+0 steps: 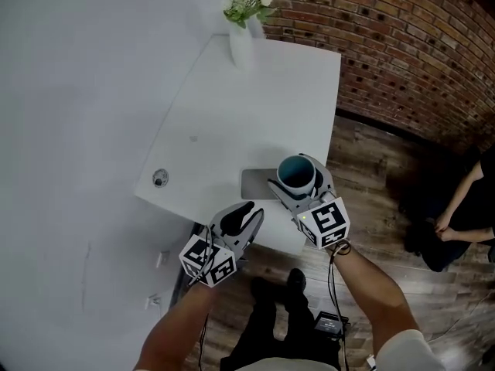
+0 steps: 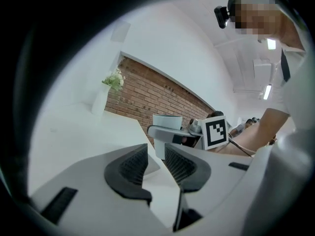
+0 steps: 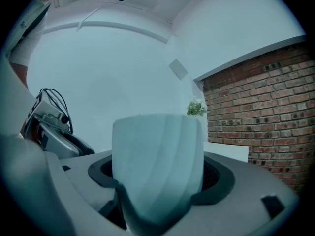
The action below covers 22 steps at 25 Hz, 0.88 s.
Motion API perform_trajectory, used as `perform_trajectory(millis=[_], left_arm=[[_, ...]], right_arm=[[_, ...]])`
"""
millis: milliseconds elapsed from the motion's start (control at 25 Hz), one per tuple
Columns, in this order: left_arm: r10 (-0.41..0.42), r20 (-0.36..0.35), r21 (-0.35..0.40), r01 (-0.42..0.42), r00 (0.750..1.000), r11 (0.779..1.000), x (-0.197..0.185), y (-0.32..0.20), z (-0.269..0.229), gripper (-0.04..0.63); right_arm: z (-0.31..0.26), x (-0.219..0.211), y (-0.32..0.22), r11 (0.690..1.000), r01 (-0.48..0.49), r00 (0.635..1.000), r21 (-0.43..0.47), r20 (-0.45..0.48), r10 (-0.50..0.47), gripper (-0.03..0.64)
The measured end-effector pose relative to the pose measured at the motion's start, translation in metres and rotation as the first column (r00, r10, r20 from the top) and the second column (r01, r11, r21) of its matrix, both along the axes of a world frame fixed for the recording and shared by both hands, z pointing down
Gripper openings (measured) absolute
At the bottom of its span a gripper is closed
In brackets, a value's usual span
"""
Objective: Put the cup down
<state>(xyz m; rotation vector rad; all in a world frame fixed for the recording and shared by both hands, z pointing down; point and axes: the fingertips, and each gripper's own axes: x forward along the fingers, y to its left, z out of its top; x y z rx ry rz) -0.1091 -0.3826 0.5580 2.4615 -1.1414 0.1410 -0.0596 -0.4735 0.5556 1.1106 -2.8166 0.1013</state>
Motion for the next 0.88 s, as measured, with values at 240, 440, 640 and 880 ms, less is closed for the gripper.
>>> perform_trajectory(millis=[240, 440, 640, 880], left_arm=[[-0.003, 0.002, -0.025, 0.003, 1.000, 1.000, -0.004, -0.009, 0.019, 0.104], [-0.008, 0.005, -0.057, 0.008, 1.000, 0.998, -0.007, -0.008, 0.036, 0.103], [-0.006, 0.008, -0.064, 0.007, 1.000, 0.998, -0.005, -0.011, 0.041, 0.103], [0.005, -0.005, -0.063, -0.006, 1.000, 0.998, -0.002, -0.015, 0.040, 0.103]], right_arm=[[0.019, -0.015, -0.017, 0.998, -0.003, 1.000, 0.056, -0.008, 0.004, 0.379], [0.041, -0.027, -0.022, 0.997, -0.010, 1.000, 0.072, 0.002, 0.010, 0.379], [0.045, -0.025, -0.020, 0.994, -0.027, 1.000, 0.102, -0.010, 0.028, 0.380], [0.058, -0.015, -0.016, 0.996, -0.046, 0.998, 0.070, -0.044, 0.049, 0.385]])
